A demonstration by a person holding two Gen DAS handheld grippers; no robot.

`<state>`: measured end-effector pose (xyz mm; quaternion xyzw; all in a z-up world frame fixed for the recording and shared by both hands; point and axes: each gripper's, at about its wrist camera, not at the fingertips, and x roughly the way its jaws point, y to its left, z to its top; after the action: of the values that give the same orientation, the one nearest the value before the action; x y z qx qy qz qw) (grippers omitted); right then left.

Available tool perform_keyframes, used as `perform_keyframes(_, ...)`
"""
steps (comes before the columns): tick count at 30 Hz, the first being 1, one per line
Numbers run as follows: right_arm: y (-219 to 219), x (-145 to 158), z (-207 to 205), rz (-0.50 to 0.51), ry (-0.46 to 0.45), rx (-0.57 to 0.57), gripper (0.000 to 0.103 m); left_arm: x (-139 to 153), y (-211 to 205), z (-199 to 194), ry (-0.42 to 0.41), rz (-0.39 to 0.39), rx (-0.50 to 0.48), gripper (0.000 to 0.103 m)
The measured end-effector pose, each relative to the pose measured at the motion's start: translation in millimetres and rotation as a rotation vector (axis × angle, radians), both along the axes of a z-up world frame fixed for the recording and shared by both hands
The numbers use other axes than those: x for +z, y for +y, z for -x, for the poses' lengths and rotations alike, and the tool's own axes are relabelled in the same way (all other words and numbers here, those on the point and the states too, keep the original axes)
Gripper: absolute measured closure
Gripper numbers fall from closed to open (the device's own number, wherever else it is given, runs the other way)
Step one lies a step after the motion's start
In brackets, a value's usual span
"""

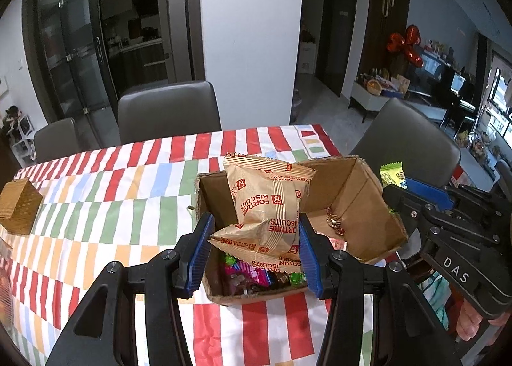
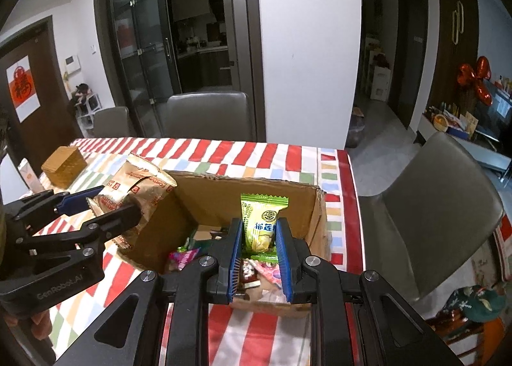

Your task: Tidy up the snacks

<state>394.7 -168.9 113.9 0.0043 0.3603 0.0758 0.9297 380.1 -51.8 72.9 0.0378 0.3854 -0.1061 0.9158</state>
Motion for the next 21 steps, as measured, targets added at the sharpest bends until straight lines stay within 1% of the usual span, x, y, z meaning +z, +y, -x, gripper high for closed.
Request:
perform_keyframes(5, -1, -6, -12, 0.006, 0.020, -0.014, 0.080, -7, -6, -14, 0.031, -0.033, 0.007, 0.052)
perform_keyframes(7, -2, -8, -14, 0.011, 0.028, -0.023, 0.070, -8, -5, -15, 0.027, -0.040, 0.016, 0.050)
perform_keyframes(8, -3, -8, -15, 0.010, 0.030, -0.028, 0.061, -8, -4, -15, 0.024, -0.042, 0.019, 0.045)
perform_keyframes(9, -4, -8, -14, 0.010, 0.027, -0.032, 0.059, -8, -4, -13, 0.019, -0.043, 0.022, 0.042)
perform_keyframes(13, -5, -8, -7, 0.013, 0.021, -0.026, 0.059, -7, -2, -1, -0.010, -0.058, 0.036, 0.041)
perform_keyframes(15, -6, -8, -2, 0.003, 0.018, -0.026, 0.054, -5, -2, 8, -0.032, -0.067, 0.044, 0.041)
perform_keyframes(19, -6, -4, 14, 0.000, -0.003, -0.024, 0.053, 2, -1, 30, -0.084, -0.082, 0.066, 0.038)
perform_keyframes(21, -5, 0, 26, 0.007, -0.020, -0.024, 0.053, 6, 1, 41, -0.098, -0.071, 0.066, 0.037)
